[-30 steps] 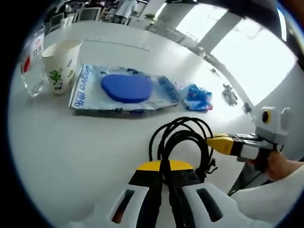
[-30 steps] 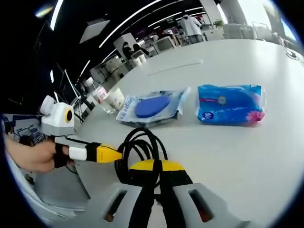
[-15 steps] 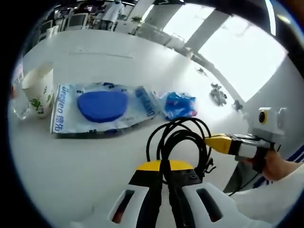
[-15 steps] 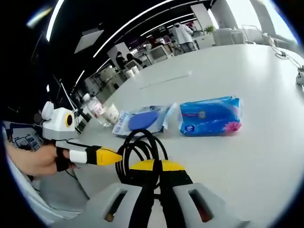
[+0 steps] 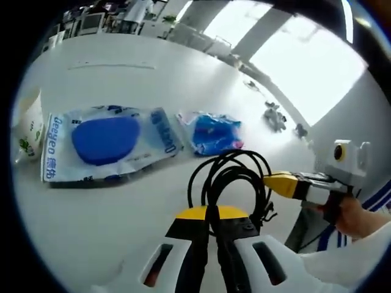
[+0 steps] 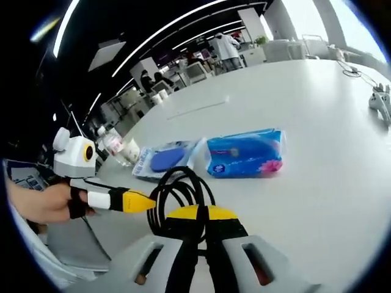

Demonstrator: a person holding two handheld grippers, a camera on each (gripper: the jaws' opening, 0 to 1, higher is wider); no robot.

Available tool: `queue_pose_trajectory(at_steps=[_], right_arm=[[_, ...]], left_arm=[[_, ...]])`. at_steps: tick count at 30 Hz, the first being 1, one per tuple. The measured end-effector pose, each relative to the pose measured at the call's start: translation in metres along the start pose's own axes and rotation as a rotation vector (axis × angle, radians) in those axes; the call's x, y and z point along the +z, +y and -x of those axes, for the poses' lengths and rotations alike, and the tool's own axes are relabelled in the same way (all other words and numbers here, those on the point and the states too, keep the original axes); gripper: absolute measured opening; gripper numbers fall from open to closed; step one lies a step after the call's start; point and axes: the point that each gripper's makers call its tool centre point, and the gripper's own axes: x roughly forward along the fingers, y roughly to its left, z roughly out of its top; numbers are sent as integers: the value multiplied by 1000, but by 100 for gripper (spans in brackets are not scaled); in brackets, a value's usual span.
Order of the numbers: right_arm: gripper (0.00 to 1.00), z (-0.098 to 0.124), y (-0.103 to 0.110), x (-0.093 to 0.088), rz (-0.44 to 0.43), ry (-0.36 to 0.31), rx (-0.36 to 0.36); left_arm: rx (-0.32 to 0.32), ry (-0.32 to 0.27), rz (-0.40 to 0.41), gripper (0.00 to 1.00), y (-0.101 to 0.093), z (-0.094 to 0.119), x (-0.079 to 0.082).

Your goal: Arrange the tabletop items into an orderly group along one side of the table until the central work area is clear of visible clutter.

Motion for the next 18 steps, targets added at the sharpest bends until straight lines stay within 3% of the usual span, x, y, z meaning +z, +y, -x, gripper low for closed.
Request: queue_pose_trajectory(at_steps=[18], right_arm=[[0, -12, -31, -10, 11, 48, -51]], left_arm=[[11, 59, 10, 0, -3, -25, -6]])
